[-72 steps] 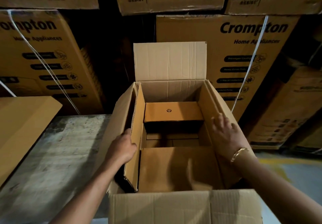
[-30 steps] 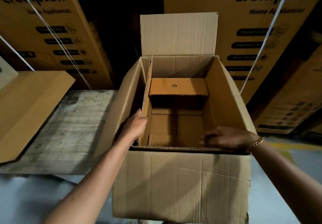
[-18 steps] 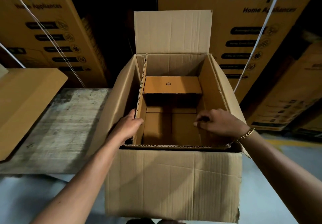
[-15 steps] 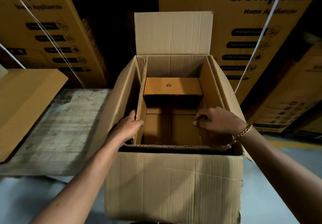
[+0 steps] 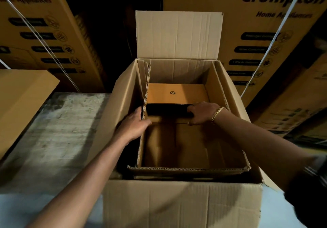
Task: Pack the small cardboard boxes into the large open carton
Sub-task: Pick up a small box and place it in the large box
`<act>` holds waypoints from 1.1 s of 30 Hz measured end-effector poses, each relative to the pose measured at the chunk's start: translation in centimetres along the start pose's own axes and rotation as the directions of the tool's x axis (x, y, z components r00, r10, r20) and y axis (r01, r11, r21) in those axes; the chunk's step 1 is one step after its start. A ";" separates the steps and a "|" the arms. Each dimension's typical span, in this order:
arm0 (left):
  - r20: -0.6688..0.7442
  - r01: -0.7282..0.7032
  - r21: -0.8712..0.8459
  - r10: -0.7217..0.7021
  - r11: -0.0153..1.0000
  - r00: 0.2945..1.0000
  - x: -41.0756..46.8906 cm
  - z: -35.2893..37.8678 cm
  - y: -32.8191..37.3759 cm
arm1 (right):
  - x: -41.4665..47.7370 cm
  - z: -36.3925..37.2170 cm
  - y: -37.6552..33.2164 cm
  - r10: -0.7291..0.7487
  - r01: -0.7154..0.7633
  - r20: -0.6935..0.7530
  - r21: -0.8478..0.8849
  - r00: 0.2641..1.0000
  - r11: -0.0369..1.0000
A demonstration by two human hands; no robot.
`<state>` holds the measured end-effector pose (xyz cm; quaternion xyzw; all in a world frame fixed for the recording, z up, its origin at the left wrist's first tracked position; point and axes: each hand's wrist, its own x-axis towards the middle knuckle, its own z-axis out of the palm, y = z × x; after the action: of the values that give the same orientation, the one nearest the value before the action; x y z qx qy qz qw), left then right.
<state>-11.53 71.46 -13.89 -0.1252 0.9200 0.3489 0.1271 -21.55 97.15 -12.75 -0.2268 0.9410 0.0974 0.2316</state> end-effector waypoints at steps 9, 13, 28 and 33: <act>-0.035 -0.014 0.031 0.015 0.999 0.999 7.0 -2.0 4.1 | 8.6 1.1 1.4 0.174 -0.175 -0.125 0.004 0.977 0.985; -0.038 -0.038 0.074 0.041 0.997 0.998 8.1 -2.0 4.6 | 9.9 0.4 2.6 0.125 -0.149 -0.163 -0.145 0.979 0.978; -0.131 -0.021 0.116 0.036 0.993 0.991 9.6 -4.1 2.5 | 11.4 -5.7 7.1 0.283 -0.242 -0.543 0.148 0.790 0.959; -0.174 -0.068 0.144 0.093 0.987 0.980 9.4 -2.8 2.6 | 12.8 -6.8 8.4 0.343 -0.258 -0.559 0.229 0.754 0.939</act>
<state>-21.55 70.07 -13.28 -0.1099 0.9539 0.2766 0.0375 -38.31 97.69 -12.33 -0.0748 0.9942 -0.0072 -0.0766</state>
